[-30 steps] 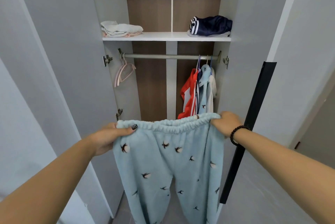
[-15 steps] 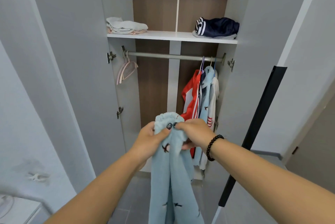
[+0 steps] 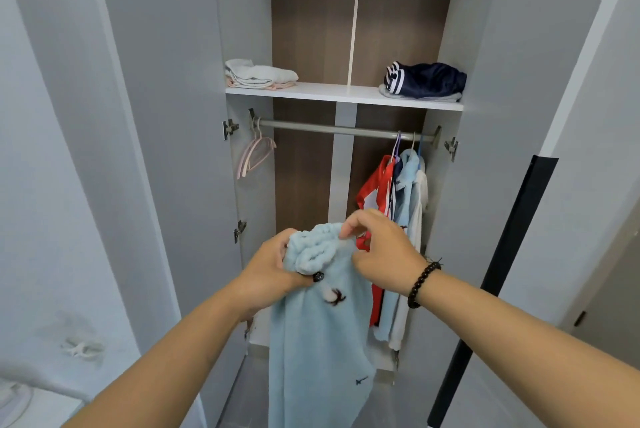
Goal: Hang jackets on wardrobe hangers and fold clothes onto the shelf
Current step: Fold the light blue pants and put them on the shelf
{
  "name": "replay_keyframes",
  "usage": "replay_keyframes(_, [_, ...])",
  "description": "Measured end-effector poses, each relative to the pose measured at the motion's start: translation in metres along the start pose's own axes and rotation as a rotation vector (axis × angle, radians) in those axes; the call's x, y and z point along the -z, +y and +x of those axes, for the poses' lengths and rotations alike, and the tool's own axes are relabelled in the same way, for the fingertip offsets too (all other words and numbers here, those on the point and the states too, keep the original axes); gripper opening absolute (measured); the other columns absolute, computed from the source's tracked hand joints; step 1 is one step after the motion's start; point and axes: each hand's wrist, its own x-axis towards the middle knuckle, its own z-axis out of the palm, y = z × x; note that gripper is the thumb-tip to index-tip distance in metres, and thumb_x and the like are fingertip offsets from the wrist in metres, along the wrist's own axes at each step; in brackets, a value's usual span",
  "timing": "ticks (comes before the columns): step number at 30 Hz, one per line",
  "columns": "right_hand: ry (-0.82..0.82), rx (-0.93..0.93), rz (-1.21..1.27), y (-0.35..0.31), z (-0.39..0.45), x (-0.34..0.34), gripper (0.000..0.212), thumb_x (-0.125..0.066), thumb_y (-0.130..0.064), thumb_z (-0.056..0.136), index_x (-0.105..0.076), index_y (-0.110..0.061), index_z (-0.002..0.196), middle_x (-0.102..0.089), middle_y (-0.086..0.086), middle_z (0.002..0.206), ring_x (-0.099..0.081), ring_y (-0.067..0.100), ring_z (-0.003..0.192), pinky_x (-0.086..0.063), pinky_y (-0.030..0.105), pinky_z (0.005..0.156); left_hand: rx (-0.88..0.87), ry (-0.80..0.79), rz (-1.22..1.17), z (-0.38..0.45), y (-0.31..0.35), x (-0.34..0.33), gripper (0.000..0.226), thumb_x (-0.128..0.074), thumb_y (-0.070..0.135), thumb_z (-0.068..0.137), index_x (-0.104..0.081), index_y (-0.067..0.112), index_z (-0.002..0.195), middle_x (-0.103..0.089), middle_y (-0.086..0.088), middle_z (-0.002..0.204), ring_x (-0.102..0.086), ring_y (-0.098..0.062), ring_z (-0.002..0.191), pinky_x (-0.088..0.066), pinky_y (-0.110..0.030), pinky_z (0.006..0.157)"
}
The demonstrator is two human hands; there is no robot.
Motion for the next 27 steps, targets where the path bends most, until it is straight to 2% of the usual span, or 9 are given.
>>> replay_keyframes(2, [-0.109,0.039,0.105,-0.005,0.007,0.004,0.043,-0.056,0.006,0.077,-0.058,-0.025,0.107,-0.056,-0.015,0.109,-0.05,-0.009,0.104,-0.039,0.003,0.081,0.001,-0.008,-0.01,-0.006,0.0,0.01,0.05,-0.073,0.008,0.064,-0.06,0.013,0.111,-0.067,-0.011,0.111,-0.066,-0.016,0.101,-0.053,-0.034,0.09])
replay_keyframes(5, [-0.344,0.156,0.083,-0.013,0.012,-0.001,0.041,-0.062,-0.001,0.079,-0.059,-0.023,0.113,-0.059,-0.015,0.111,-0.052,-0.01,0.105,-0.04,0.005,0.089,0.025,-0.003,-0.043,-0.018,-0.002,0.024,0.048,-0.071,0.009,0.068,-0.063,0.02,0.114,-0.071,-0.002,0.111,-0.066,-0.017,0.106,-0.053,-0.031,0.092])
replay_keyframes(9, [-0.424,0.2,-0.107,-0.02,0.025,-0.022,0.034,-0.077,-0.023,0.076,-0.057,-0.027,0.103,-0.055,-0.012,0.107,-0.055,0.006,0.101,-0.047,0.021,0.091,0.05,0.041,-0.066,-0.037,-0.011,0.049,0.051,-0.071,0.011,0.073,-0.06,0.018,0.123,-0.07,-0.003,0.117,-0.065,-0.02,0.111,-0.05,-0.04,0.099])
replay_keyframes(13, [-0.543,0.185,-0.211,-0.025,0.033,-0.053,0.04,-0.08,-0.038,0.071,-0.055,-0.028,0.1,-0.053,-0.009,0.107,-0.051,0.012,0.102,-0.042,0.042,0.097,0.041,0.177,-0.158,-0.063,-0.013,0.08,0.064,-0.08,0.019,0.065,-0.058,0.012,0.125,-0.069,-0.007,0.119,-0.064,-0.025,0.113,-0.046,-0.046,0.103])
replay_keyframes(20, [-0.815,0.181,-0.078,-0.058,0.033,-0.107,0.057,-0.08,-0.039,0.073,-0.052,-0.03,0.121,-0.056,-0.018,0.12,-0.052,0.006,0.111,-0.044,0.029,0.099,0.024,0.24,-0.144,-0.106,-0.017,0.13,0.062,-0.078,0.019,0.061,-0.062,0.011,0.12,-0.069,-0.012,0.117,-0.064,-0.028,0.112,-0.049,-0.039,0.097])
replay_keyframes(22, [-0.877,0.193,-0.21,-0.066,0.033,-0.126,0.05,-0.077,-0.046,0.074,-0.054,-0.034,0.116,-0.055,-0.018,0.118,-0.051,0.01,0.112,-0.041,0.035,0.099,0.035,0.25,-0.144,-0.117,-0.024,0.14,0.062,-0.079,0.018,0.06,-0.063,0.012,0.12,-0.069,-0.012,0.116,-0.065,-0.028,0.111,-0.051,-0.037,0.094])
replay_keyframes(24, [-0.868,0.255,-0.547,-0.076,0.032,-0.141,0.031,-0.07,-0.054,0.076,-0.053,-0.031,0.086,-0.053,-0.008,0.104,-0.045,0.019,0.105,-0.037,0.044,0.094,0.047,0.253,-0.132,-0.129,-0.03,0.146,0.061,-0.079,0.018,0.06,-0.064,0.013,0.119,-0.069,-0.012,0.116,-0.065,-0.028,0.111,-0.051,-0.038,0.094])
replay_keyframes(25, [-0.812,0.278,-0.729,-0.081,0.031,-0.147,0.034,-0.067,-0.055,0.078,-0.047,-0.027,0.074,-0.046,-0.003,0.099,-0.039,0.021,0.101,-0.035,0.044,0.09,0.052,0.251,-0.118,-0.135,-0.031,0.147,0.061,-0.08,0.019,0.061,-0.063,0.012,0.12,-0.069,-0.012,0.116,-0.064,-0.029,0.112,-0.05,-0.039,0.095])
replay_keyframes(27, [-0.65,0.322,-0.891,-0.091,0.027,-0.155,0.032,-0.064,-0.052,0.079,-0.047,-0.026,0.07,-0.035,0.001,0.101,-0.031,0.023,0.101,-0.028,0.042,0.087,0.061,0.266,-0.085,-0.15,-0.033,0.147,0.059,-0.08,0.017,0.063,-0.062,0.012,0.119,-0.07,-0.011,0.116,-0.065,-0.027,0.111,-0.05,-0.037,0.096])
